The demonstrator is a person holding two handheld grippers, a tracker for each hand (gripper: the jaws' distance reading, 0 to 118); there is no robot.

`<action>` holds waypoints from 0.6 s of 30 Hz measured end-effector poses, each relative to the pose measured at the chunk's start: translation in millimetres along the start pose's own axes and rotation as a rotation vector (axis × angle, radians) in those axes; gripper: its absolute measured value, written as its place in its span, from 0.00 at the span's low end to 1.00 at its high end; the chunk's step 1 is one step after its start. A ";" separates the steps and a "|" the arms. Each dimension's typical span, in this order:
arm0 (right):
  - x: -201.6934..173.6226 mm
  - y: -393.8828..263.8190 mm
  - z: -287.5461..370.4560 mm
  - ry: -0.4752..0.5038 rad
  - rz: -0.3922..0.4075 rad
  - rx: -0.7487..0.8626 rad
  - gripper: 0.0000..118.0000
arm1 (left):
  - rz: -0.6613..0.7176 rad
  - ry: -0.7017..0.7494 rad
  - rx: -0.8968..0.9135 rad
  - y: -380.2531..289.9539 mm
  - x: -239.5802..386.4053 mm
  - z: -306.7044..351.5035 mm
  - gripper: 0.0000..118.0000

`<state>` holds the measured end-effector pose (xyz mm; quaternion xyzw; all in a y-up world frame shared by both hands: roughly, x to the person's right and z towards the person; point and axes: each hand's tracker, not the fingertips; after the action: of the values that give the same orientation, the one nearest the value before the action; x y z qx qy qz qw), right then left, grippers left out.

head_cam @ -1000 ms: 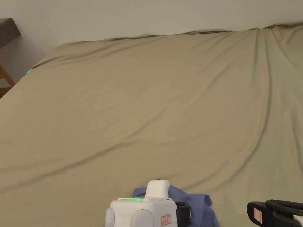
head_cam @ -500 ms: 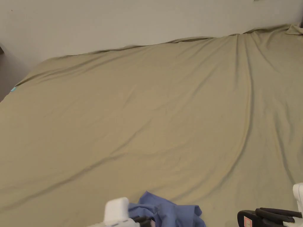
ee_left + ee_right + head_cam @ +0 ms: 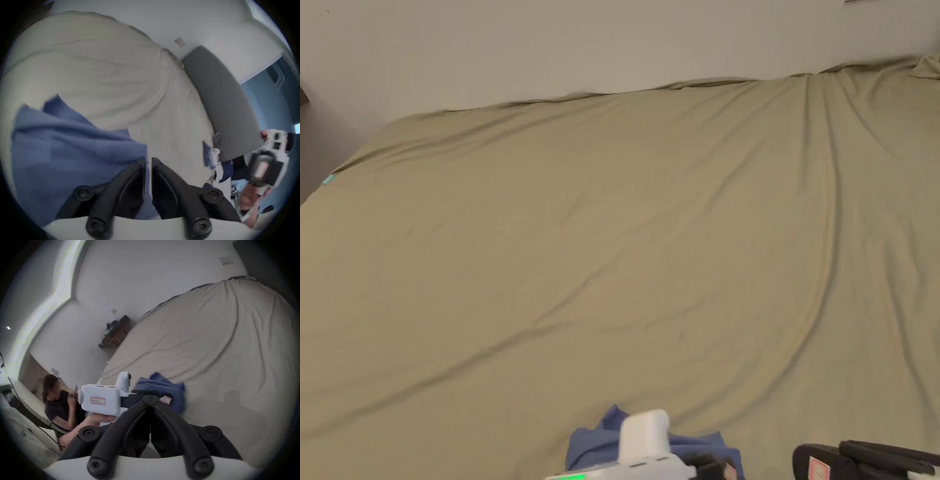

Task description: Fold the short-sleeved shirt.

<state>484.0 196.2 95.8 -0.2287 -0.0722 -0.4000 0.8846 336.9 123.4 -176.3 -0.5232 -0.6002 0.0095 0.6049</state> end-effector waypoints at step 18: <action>79.2 -38.7 -146.7 -0.162 -0.167 -0.353 0.02 | 0.180 0.162 0.095 10.2 -103.8 117.3 0.05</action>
<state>500.2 52.7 4.0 -0.4045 -0.0905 -0.4586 0.7860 227.9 134.6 -288.7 -0.5445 -0.4990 0.0499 0.6723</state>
